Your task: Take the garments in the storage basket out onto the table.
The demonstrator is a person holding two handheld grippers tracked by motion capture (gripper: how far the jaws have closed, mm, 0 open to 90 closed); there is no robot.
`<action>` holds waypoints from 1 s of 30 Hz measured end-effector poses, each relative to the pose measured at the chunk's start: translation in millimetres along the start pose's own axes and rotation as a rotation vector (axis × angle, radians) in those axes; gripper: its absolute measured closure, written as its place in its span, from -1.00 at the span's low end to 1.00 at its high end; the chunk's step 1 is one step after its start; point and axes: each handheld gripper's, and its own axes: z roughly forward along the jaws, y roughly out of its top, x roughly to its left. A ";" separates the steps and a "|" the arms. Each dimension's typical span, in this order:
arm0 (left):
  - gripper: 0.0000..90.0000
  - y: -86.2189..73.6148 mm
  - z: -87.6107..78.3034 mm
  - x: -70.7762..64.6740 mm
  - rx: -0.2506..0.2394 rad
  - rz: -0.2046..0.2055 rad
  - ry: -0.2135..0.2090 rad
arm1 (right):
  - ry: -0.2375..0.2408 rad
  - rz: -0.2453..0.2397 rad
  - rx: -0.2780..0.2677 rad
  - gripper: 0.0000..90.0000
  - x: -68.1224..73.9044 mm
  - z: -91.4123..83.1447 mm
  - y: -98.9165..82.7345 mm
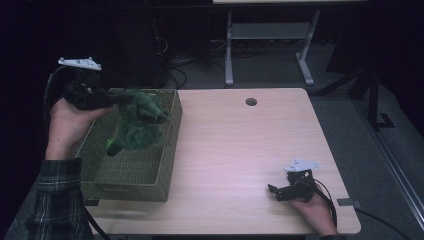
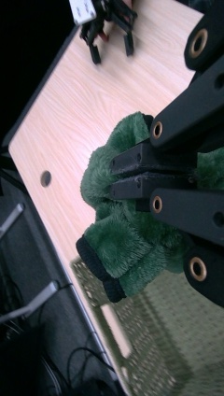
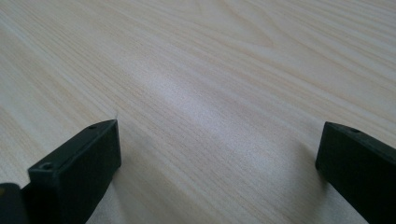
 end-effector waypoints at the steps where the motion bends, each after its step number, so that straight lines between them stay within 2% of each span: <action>1: 0.96 2.5 0.4 -1.7 -0.003 0.003 -0.003 | 0.000 0.000 0.000 -1.00 0.0 0.0 0.0; 4: 0.96 10.3 2.8 -7.8 -0.008 0.019 -0.015 | 0.000 0.000 0.001 -1.00 0.0 0.0 0.0; 9: 0.96 25.0 10.8 -21.6 -0.039 0.045 -0.069 | 0.000 0.000 0.000 -1.00 0.0 0.0 0.0; 11: 0.96 27.3 12.6 -24.1 -0.041 0.049 -0.073 | 0.000 0.000 0.000 -1.00 0.0 0.0 0.0; 16: 0.96 37.2 22.8 -36.6 -0.058 0.070 -0.113 | 0.000 0.000 0.000 -1.00 0.0 0.0 0.0; 30: 0.95 57.8 67.8 -72.4 -0.049 0.116 -0.188 | 0.000 0.000 0.000 -1.00 0.0 0.0 0.0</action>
